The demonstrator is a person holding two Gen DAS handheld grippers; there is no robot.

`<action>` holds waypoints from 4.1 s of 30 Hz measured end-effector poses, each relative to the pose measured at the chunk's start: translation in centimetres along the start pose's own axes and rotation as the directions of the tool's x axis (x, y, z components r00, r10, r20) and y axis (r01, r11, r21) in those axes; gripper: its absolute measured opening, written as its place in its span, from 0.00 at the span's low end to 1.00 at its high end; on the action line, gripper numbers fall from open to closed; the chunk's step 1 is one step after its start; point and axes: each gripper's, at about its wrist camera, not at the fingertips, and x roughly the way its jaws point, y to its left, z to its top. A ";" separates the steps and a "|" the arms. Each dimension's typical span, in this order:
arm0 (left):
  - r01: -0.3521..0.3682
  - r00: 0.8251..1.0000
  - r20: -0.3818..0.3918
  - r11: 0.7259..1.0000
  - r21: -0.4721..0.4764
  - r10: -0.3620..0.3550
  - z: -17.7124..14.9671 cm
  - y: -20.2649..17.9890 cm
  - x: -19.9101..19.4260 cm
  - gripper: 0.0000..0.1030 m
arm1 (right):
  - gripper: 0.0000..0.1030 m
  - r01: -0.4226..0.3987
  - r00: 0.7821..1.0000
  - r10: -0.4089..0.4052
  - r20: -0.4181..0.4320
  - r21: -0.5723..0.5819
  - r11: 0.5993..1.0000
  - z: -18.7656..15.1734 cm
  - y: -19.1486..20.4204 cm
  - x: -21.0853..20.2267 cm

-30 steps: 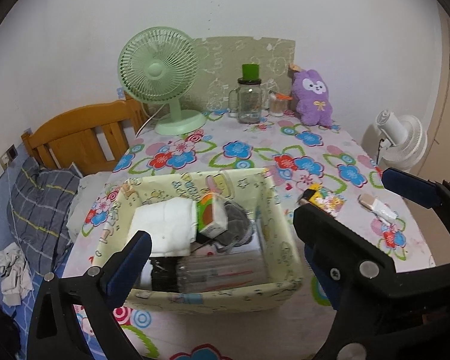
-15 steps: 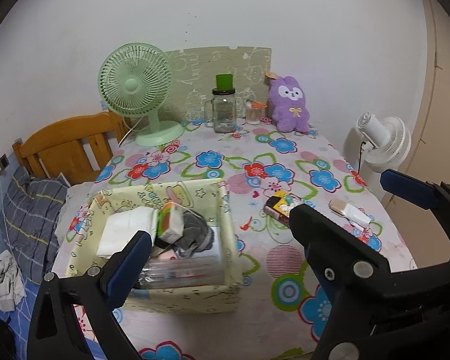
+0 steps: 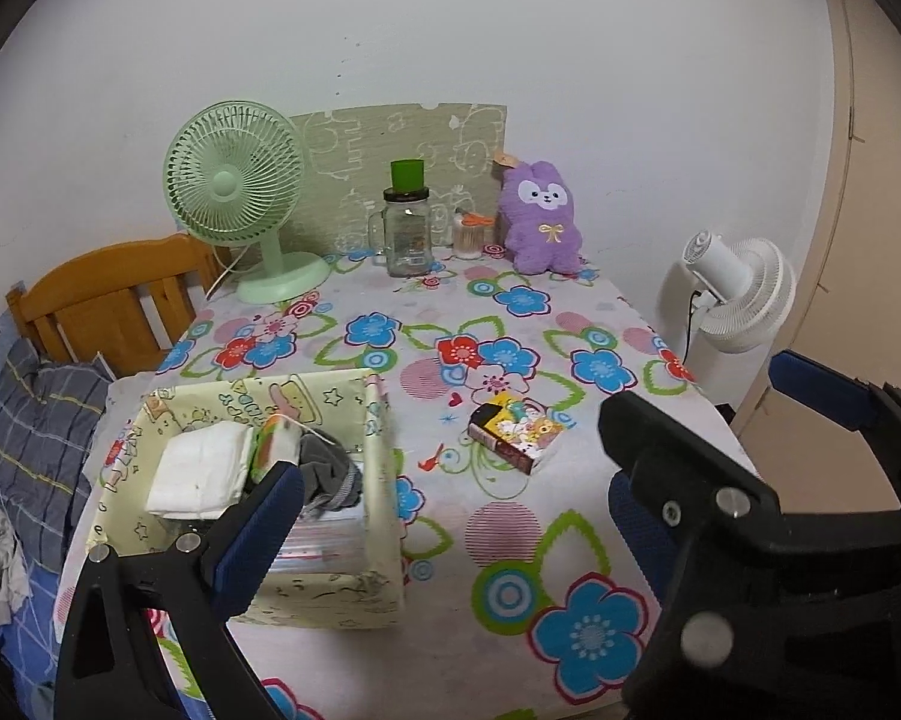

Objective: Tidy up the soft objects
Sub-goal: 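Withdraw both open grippers from the box toward the snack box on the table, then move the left gripper to the cartoon snack box while the right gripper approaches the white roll, then grasp the white paper roll with the right gripper while the left gripper grasps the snack box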

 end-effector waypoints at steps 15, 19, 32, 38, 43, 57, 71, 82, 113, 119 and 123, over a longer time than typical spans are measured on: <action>0.058 0.998 -0.022 0.998 0.021 -0.058 0.0 -3.1 2.5 0.99 | 1.00 0.067 0.998 -0.066 -0.024 0.043 0.997 -1.0 -4.5 1.3; 0.060 0.998 -0.027 0.998 0.024 -0.059 -0.1 -3.7 3.4 0.99 | 1.00 0.086 0.996 -0.086 -0.009 0.054 0.995 -1.3 -5.4 1.9; 0.063 0.994 -0.086 0.998 0.010 -0.062 -0.6 -4.8 7.9 0.98 | 1.00 0.098 0.994 -0.096 -0.058 0.030 0.995 -2.0 -7.7 5.9; 0.063 0.991 -0.117 0.998 -0.006 -0.063 -0.8 -5.4 9.9 0.98 | 1.00 0.099 0.993 -0.096 -0.072 0.027 0.995 -2.4 -8.6 7.6; 0.053 0.989 -0.139 0.999 -0.007 -0.054 -1.0 -5.9 11.6 0.96 | 1.00 0.100 0.990 -0.097 -0.098 0.025 0.995 -2.8 -9.6 9.1; 0.043 0.979 -0.201 0.999 -0.008 -0.043 -1.4 -7.0 15.8 0.94 | 0.91 0.093 0.980 -0.086 -0.179 0.036 0.995 -3.8 -11.9 13.1; 0.030 0.959 -0.282 1.000 -0.006 -0.030 -2.3 -7.3 19.0 0.94 | 0.74 0.074 0.953 -0.052 -0.299 0.065 0.995 -5.3 -13.1 17.0; 0.022 0.962 -0.272 1.000 0.013 -0.017 -2.5 -7.3 19.2 0.94 | 0.41 0.074 0.942 -0.046 -0.333 0.072 0.995 -5.9 -13.2 18.2; -0.048 0.976 -0.218 0.991 -0.127 0.020 -0.1 -5.8 20.5 0.87 | 0.36 0.067 0.962 -0.041 -0.268 0.087 0.994 -2.7 -12.8 18.9; -0.071 0.972 -0.229 0.990 -0.120 0.041 -0.3 -5.6 21.0 0.72 | 0.36 0.063 0.958 -0.034 -0.285 0.092 0.994 -3.0 -12.8 19.5; -0.065 0.971 -0.238 0.992 -0.113 0.036 -0.3 -5.6 20.8 0.67 | 0.36 0.062 0.956 -0.035 -0.291 0.084 0.995 -2.9 -12.7 19.4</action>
